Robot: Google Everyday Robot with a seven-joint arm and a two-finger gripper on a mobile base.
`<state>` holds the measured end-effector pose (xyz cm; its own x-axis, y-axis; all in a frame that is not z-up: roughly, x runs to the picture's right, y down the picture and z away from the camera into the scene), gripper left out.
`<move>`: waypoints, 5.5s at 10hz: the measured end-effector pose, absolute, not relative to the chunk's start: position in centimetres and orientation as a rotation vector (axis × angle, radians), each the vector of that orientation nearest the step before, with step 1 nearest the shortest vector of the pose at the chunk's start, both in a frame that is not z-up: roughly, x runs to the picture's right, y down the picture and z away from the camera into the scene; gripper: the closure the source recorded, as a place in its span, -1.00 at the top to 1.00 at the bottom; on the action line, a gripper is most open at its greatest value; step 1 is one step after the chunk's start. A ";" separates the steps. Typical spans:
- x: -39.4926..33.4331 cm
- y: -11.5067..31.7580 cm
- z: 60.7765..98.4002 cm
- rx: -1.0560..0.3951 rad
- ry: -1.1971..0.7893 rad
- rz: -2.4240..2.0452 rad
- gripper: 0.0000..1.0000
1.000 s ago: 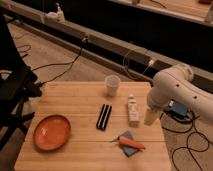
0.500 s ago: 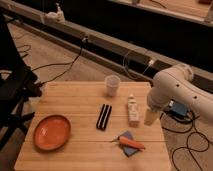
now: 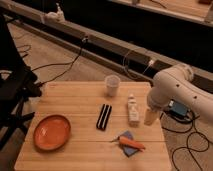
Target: Drag the ceramic bowl in a circle
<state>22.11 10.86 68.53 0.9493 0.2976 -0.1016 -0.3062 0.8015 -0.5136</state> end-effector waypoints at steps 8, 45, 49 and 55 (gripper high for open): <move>22.0 10.6 68.5 -0.550 0.008 0.323 0.60; -22.2 25.7 75.0 -0.846 -0.829 -0.297 0.60; -22.9 27.9 77.3 -0.872 -0.855 -0.273 0.34; -21.5 28.2 77.0 -0.849 -0.793 -0.224 -0.86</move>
<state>-21.54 28.19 77.02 0.6984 0.1233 0.7050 0.4746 0.6575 -0.5852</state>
